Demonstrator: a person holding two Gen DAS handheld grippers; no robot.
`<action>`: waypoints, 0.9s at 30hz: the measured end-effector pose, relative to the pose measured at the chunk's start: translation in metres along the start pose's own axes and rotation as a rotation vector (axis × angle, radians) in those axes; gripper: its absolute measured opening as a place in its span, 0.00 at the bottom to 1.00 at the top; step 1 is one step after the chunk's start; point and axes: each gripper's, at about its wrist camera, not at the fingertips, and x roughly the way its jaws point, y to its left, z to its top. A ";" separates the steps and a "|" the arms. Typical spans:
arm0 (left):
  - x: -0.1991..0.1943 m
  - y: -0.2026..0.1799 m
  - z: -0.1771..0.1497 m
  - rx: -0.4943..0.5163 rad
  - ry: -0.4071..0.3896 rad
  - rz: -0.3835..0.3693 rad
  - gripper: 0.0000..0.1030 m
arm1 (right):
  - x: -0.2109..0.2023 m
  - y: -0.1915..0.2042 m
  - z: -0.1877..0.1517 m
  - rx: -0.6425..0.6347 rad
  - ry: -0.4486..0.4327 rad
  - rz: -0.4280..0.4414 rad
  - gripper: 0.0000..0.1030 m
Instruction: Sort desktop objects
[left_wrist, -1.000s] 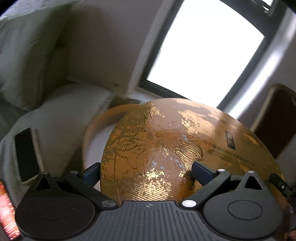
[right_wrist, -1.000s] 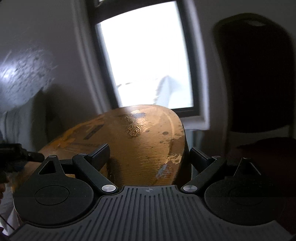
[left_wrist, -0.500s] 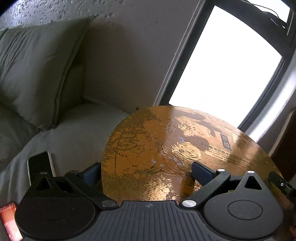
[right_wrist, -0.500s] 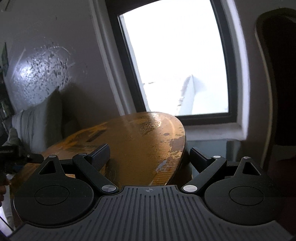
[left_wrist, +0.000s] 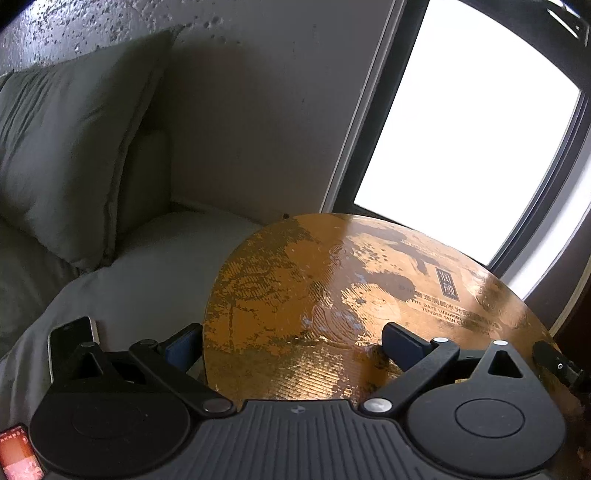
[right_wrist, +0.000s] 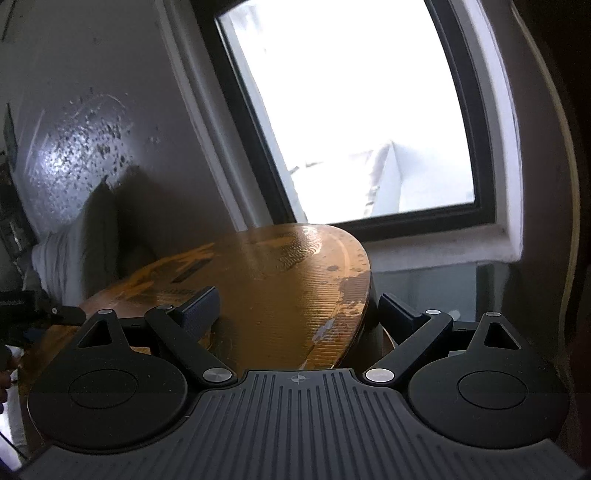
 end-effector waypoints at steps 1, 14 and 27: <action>0.003 0.000 -0.002 -0.002 0.004 0.002 0.97 | 0.003 -0.003 -0.002 0.002 0.005 0.003 0.91; 0.030 -0.010 -0.020 0.041 0.036 0.024 0.97 | 0.033 -0.027 -0.023 0.001 0.042 -0.015 0.87; 0.046 0.003 -0.037 0.095 0.118 0.023 0.97 | 0.035 -0.026 -0.044 -0.033 0.092 -0.057 0.87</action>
